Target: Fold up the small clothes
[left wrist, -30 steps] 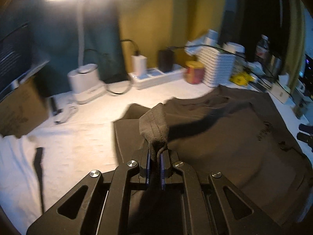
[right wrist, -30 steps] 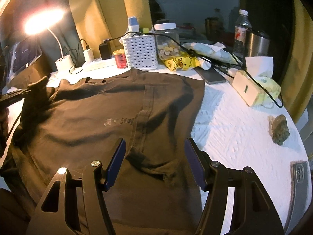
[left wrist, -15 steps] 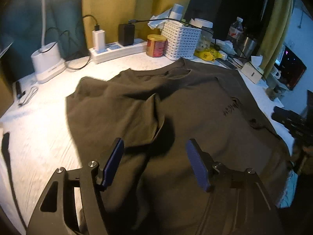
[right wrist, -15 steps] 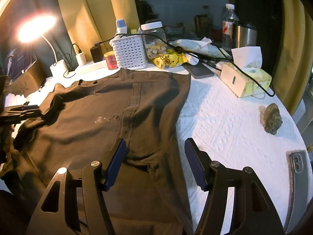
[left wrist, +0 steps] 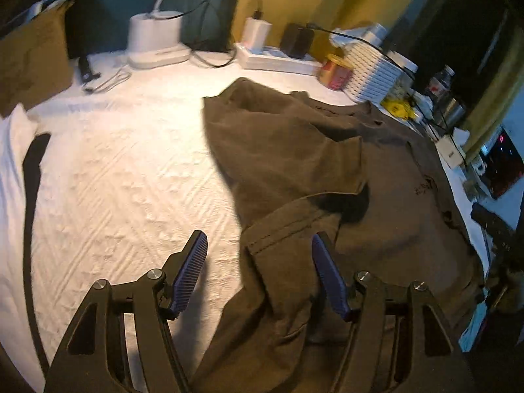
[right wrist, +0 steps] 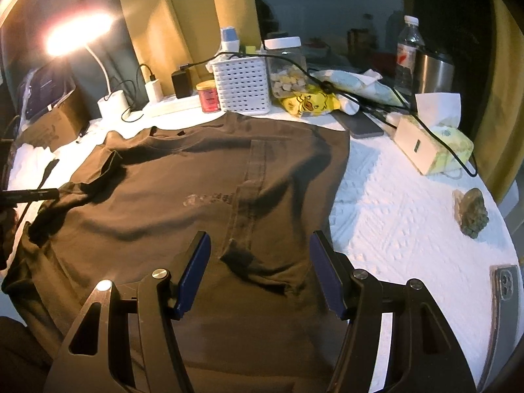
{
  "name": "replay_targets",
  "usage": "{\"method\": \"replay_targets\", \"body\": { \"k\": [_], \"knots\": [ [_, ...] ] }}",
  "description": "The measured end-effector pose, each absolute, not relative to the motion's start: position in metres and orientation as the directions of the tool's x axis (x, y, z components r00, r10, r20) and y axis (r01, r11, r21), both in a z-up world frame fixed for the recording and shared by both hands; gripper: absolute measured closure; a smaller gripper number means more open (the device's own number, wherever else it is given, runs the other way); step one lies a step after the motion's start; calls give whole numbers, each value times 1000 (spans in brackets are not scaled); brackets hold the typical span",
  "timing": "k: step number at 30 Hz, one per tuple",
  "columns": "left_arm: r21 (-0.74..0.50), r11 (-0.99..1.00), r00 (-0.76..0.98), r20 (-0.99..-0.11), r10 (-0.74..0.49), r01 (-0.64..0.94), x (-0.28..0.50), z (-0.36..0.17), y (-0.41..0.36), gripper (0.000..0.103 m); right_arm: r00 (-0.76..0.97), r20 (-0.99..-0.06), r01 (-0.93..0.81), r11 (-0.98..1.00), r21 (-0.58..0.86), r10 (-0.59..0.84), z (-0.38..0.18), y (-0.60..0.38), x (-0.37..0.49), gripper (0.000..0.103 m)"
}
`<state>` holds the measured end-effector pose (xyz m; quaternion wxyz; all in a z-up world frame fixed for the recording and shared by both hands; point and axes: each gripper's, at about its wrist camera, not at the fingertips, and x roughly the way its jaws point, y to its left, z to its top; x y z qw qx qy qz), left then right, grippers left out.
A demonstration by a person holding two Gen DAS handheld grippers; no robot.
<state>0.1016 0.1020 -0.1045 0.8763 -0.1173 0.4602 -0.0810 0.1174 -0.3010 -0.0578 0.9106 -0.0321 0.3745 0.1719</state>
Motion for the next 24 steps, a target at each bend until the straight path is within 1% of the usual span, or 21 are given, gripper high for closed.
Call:
{"method": "replay_targets", "body": {
  "k": [1, 2, 4, 7, 11, 14, 18, 20, 21, 22, 23, 24],
  "knots": [
    [-269, 961, 565, -784, -258, 66, 101, -102, 94, 75, 662, -693, -335, 940, 68, 287, -57, -301, 117, 37],
    [-251, 964, 564, -786, -253, 84, 101, -101, 88, 83, 662, -694, -333, 940, 66, 284, -57, -301, 116, 37],
    [-206, 972, 582, -779, -232, 112, 99, -96, 78, 96, 663, -695, -328, 943, 63, 277, -56, -302, 115, 37],
    [-139, 979, 596, -778, -200, 147, 95, -87, 63, 97, 664, -699, -318, 947, 57, 265, -56, -305, 113, 37],
    [-70, 972, 604, -773, -196, 226, 87, -80, 41, 97, 664, -701, -311, 949, 58, 261, -56, -307, 112, 37],
    [-90, 939, 552, -788, -271, 332, 81, -85, 23, 96, 663, -701, -311, 948, 62, 263, -57, -308, 111, 37],
    [-52, 919, 492, -832, -257, 391, 79, -98, 4, 95, 658, -705, -310, 948, 67, 265, -60, -309, 109, 37],
    [-46, 918, 488, -835, -252, 395, 79, -97, 3, 91, 655, -707, -311, 948, 69, 267, -61, -310, 109, 37],
    [-51, 915, 488, -834, -259, 399, 80, -95, 3, 82, 655, -706, -312, 948, 69, 267, -62, -310, 108, 37],
    [-48, 916, 493, -831, -258, 398, 81, -93, 3, 59, 655, -707, -312, 948, 69, 267, -62, -310, 108, 37],
    [-42, 919, 504, -826, -253, 391, 81, -91, 3, 45, 653, -709, -312, 947, 71, 268, -63, -311, 107, 37],
    [-42, 924, 518, -818, -250, 380, 82, -90, 4, 27, 649, -712, -312, 947, 72, 268, -64, -311, 108, 37]
  ]
}}
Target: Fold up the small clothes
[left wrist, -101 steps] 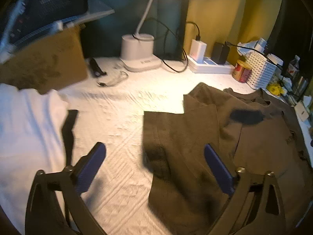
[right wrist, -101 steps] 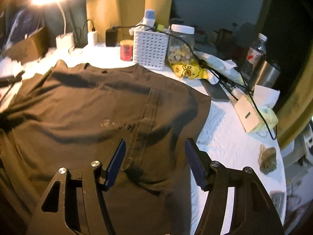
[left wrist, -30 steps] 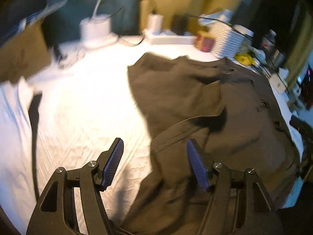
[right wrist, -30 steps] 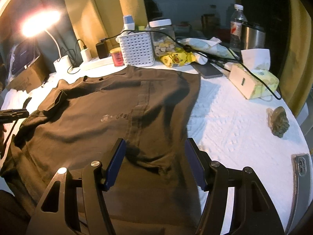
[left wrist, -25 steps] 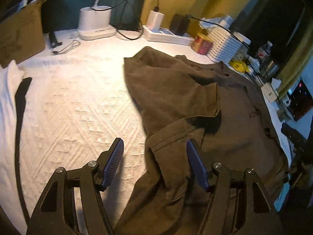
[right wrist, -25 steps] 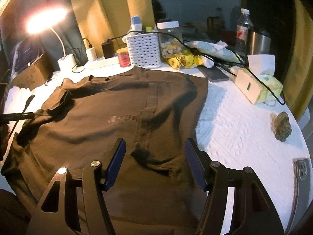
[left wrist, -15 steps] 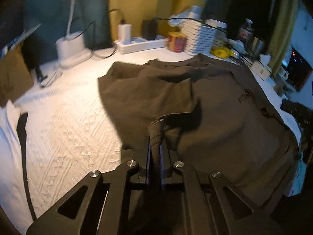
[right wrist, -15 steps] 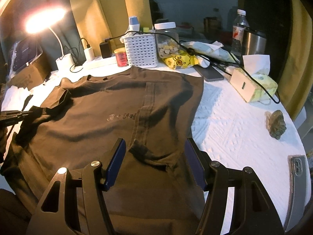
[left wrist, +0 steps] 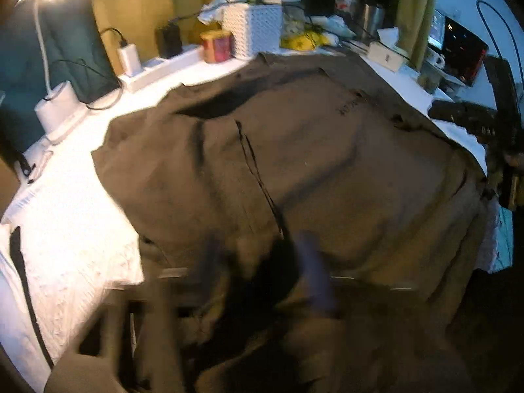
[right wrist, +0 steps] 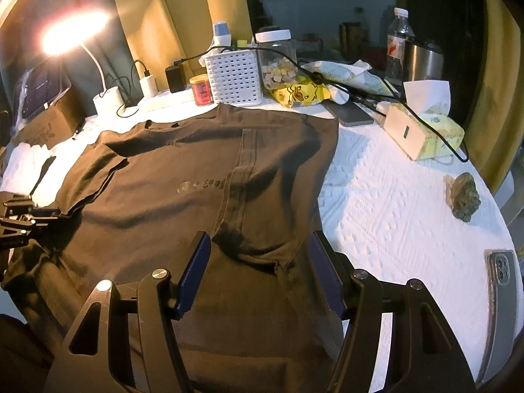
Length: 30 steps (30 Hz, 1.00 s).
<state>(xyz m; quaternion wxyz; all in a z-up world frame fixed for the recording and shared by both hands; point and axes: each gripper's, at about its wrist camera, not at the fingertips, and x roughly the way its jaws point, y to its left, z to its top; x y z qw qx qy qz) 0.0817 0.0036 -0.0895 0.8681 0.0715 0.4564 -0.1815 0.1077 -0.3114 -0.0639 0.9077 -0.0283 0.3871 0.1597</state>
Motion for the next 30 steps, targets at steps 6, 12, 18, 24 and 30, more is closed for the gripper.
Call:
{"method": "replay_targets", "body": {
  "k": [6, 12, 18, 24, 30],
  "knots": [
    [-129, 916, 484, -816, -316, 381, 90, -94, -3, 26, 643, -716, -314, 946, 78, 272, -67, -311, 104, 37],
    [-181, 879, 382, -848, -367, 442, 78, -108, -20, 26, 645, -718, -301, 950, 77, 262, -67, -314, 101, 37],
    [-213, 875, 395, -828, -398, 435, 63, -98, -15, 26, 650, -720, -283, 957, 66, 242, -67, -320, 97, 37],
    [-174, 930, 514, -793, -328, 324, 62, -85, 6, 26, 663, -713, -275, 960, 54, 230, -61, -322, 90, 37],
    [-134, 965, 619, -746, -247, 224, 52, -70, 31, 26, 686, -697, -265, 964, 28, 209, -51, -327, 75, 37]
  ]
}}
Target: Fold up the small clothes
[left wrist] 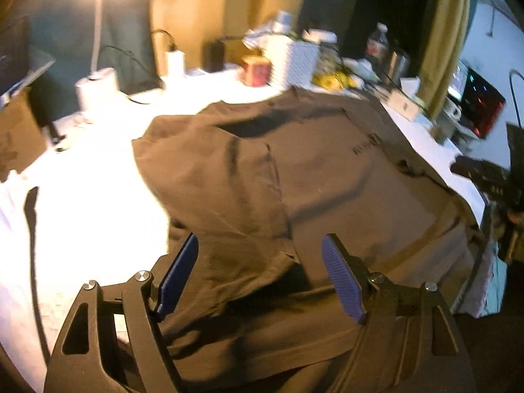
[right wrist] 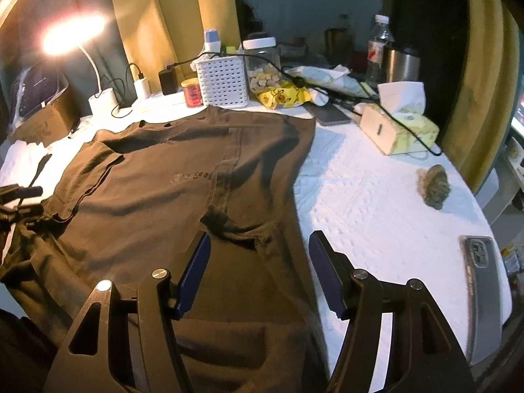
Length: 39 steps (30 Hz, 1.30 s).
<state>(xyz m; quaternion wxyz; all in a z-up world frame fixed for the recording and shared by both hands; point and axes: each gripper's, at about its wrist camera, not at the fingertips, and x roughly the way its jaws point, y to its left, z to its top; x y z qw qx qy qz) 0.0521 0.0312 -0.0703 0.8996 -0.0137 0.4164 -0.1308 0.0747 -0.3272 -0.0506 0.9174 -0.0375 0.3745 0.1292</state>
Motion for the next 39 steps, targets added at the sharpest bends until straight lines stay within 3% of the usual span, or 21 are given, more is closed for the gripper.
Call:
{"method": "replay_targets", "body": {
  "k": [14, 25, 27, 29, 31, 39],
  "knots": [
    [-121, 985, 684, -709, -171, 121, 16, -66, 61, 26, 703, -704, -182, 982, -42, 101, -50, -363, 29, 37],
    [-98, 994, 686, -720, -103, 46, -13, -71, 88, 26, 653, -742, -270, 962, -40, 152, -64, -351, -3, 37],
    [-93, 995, 683, -725, -90, 33, -17, -73, 92, 26, 622, -763, -307, 951, -30, 177, -72, -344, -7, 45],
    [-93, 996, 678, -731, -79, 16, -22, -76, 98, 26, 590, -788, -323, 946, -32, 175, -82, -339, -6, 76],
    [-88, 996, 673, -737, -62, -5, -26, -78, 104, 26, 578, -796, -327, 945, -23, 180, -87, -339, -7, 95],
    [-112, 993, 665, -745, -51, -49, -34, -82, 125, 26, 613, -725, -301, 941, 155, 315, -70, -345, 16, 95]
  ]
}}
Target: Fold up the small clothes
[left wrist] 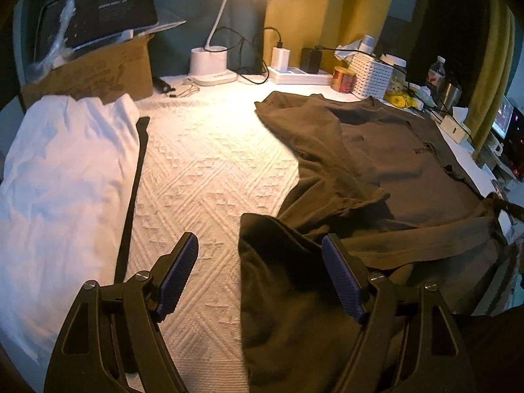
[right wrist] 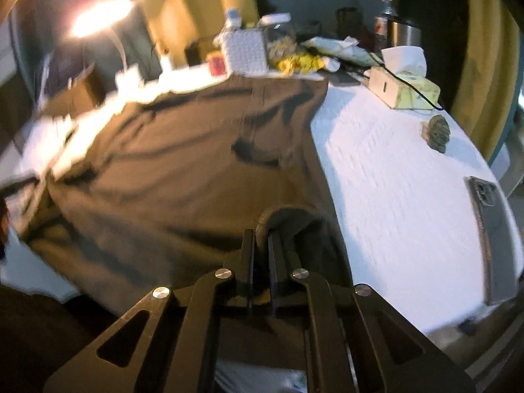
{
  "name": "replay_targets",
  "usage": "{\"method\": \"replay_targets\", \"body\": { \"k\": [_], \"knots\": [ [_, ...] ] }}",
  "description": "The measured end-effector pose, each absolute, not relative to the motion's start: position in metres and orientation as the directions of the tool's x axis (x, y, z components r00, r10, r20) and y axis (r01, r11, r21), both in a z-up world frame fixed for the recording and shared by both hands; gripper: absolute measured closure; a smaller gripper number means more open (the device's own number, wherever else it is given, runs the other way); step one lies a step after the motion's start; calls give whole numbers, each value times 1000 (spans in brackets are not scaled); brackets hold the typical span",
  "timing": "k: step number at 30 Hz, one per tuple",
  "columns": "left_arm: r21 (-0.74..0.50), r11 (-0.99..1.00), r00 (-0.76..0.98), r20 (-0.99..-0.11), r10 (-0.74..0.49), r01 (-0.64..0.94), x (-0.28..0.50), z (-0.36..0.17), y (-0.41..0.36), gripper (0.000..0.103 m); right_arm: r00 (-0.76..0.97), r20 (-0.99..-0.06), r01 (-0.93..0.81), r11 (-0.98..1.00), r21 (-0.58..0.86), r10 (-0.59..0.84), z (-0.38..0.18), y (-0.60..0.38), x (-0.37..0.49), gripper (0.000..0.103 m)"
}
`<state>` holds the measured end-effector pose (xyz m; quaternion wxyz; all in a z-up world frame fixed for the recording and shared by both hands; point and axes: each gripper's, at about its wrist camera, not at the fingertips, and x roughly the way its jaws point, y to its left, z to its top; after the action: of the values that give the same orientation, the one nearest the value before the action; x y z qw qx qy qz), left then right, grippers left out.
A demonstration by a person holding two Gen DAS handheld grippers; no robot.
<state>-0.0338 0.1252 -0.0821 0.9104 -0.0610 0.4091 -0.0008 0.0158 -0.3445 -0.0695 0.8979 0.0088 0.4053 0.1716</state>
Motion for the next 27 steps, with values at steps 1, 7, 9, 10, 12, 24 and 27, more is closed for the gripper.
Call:
{"method": "replay_targets", "body": {
  "k": [1, 7, 9, 10, 12, 24, 27],
  "knots": [
    [-117, 992, 662, -747, -54, -51, -34, -84, 127, 26, 621, -710, -267, 942, 205, 331, -68, -348, 23, 95],
    [-77, 994, 624, -782, -8, -84, -29, -96, 135, 26, 655, -661, -147, 920, 363, 366, -67, -363, 63, 94],
    [-21, 994, 604, -796, 46, -103, -27, -101, 134, 26, 650, -660, -142, 914, 381, 376, -67, -362, 76, 94],
    [-11, 995, 600, -798, 51, -99, -26, -103, 132, 26, 650, -660, -144, 913, 382, 378, -67, -362, 79, 94],
    [-30, 996, 602, -798, 24, -80, -23, -104, 129, 26, 653, -657, -155, 916, 370, 376, -66, -360, 88, 94],
    [-77, 997, 590, -806, -45, -30, -3, -115, 116, 43, 707, -668, -253, 965, 69, 233, -38, -366, 94, 34],
    [-87, 996, 590, -806, -54, -27, -2, -115, 116, 44, 684, -711, -281, 959, -48, 165, -51, -367, 92, 34]
  ]
}}
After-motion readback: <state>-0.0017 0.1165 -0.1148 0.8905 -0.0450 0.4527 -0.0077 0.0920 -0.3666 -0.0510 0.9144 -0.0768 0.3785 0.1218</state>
